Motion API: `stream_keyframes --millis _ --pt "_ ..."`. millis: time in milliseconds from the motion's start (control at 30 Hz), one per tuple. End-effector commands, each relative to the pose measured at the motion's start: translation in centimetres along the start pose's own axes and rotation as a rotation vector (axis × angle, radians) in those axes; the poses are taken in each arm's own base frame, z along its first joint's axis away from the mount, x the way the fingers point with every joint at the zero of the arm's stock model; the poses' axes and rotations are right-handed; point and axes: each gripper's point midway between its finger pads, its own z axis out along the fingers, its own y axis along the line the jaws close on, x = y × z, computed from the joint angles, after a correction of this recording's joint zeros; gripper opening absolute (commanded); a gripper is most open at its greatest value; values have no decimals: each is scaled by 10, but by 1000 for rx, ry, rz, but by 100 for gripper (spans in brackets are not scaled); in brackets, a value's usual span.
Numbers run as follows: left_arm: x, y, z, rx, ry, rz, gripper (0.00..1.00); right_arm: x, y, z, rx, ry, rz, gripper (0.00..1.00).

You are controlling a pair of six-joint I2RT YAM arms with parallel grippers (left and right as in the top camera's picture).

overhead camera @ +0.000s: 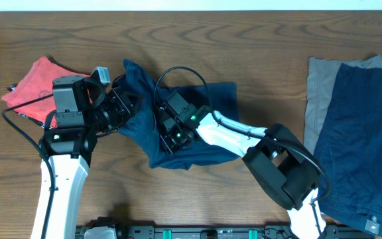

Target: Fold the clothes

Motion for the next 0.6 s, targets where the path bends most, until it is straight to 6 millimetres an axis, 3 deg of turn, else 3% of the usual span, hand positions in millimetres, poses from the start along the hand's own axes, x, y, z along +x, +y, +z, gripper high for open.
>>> stream_keyframes --millis 0,167,267,433,567 --pt "-9 -18 -8 48 -27 25 6 -25 -31 -38 141 -89 54 13" --pt "-11 -15 -8 32 -37 24 6 -32 -92 -123 339 -175 170 17" --pt "-10 -15 -7 32 -36 23 6 -15 -127 -149 395 -127 187 17" --pt "-4 -20 -4 40 -16 38 7 34 -179 -155 439 11 323 15" --pt "1 -22 6 14 -13 58 6 60 -199 -141 443 64 379 12"
